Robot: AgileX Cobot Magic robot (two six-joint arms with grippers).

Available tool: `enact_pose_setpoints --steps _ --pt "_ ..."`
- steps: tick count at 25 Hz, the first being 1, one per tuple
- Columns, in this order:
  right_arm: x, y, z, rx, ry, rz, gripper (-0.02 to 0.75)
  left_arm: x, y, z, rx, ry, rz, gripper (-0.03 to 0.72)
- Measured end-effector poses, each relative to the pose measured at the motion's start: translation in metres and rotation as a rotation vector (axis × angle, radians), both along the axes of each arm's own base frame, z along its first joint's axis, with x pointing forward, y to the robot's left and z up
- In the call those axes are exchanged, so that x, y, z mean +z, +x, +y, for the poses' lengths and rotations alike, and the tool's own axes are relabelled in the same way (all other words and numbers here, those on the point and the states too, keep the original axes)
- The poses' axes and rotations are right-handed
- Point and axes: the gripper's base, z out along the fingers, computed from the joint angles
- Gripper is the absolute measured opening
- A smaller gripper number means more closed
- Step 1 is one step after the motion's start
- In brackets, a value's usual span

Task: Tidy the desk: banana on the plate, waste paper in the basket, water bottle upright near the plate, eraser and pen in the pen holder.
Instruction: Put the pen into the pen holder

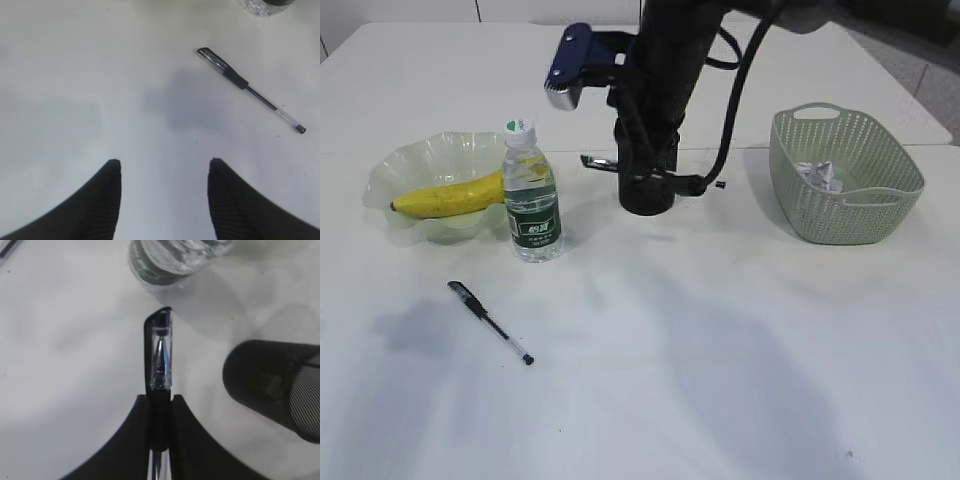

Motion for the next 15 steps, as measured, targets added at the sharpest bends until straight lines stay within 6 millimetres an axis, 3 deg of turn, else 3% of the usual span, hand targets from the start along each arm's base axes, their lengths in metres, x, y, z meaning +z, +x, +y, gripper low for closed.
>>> enact_pose_setpoints --steps 5,15 --pt "0.009 0.014 -0.032 -0.073 0.011 -0.014 0.050 0.000 0.000 0.000 0.000 0.000 0.000 0.387" --pt "0.012 0.034 -0.076 -0.149 0.160 0.051 0.049 -0.001 -0.002 0.000 -0.005 -0.002 0.030 0.386"
